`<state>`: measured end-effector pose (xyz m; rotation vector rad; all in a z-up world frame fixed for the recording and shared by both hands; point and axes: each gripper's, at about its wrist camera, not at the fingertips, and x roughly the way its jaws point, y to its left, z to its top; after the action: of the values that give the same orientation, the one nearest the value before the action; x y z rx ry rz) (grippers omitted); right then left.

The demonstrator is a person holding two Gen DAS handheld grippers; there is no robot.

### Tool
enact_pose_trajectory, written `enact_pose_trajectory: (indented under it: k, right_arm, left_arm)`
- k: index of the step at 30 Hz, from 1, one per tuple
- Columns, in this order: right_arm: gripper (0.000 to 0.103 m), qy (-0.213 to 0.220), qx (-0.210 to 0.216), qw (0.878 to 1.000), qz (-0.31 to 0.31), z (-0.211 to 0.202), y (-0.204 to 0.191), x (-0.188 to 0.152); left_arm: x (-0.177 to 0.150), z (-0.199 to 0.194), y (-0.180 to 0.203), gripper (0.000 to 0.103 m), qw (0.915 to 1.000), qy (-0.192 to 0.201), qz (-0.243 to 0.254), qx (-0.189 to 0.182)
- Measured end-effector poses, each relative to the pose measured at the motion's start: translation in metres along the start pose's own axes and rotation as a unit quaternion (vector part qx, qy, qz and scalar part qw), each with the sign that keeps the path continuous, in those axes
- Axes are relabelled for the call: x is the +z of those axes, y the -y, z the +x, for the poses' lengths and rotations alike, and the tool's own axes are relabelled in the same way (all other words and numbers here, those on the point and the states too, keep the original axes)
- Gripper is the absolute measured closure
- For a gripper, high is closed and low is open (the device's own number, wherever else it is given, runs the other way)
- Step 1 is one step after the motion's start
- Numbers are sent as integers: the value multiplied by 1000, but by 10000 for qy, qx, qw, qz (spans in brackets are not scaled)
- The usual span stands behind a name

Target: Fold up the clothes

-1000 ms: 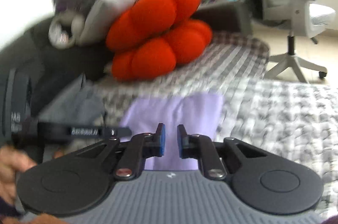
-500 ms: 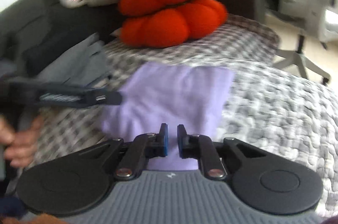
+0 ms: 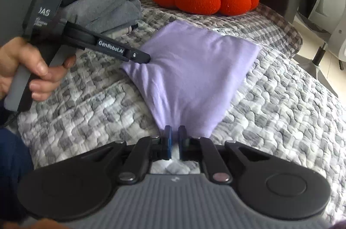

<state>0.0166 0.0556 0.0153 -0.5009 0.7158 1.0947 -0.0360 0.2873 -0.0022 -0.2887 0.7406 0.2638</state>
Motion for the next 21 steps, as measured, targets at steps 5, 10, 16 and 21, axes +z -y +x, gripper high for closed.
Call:
enact_pose_trajectory:
  k: [5,10,16,21]
  right_arm:
    - [94,13,-58,10000,66,0,-2,-2]
    - [90,-84,-71,9993,352,-2,-1,2]
    - [63,445,225,9856,1614,-28,36,10]
    - [39,1047,195,9318,3470,-20,87,-10]
  left_arm:
    - [0,-9,11,65,9996,42,271,118]
    - [-6,-7,5,59,9996,18,264,76]
    - [-10,-9,2,58,9996,0,283,-3]
    - [-10,-6,4,55,9994,-6,345,48]
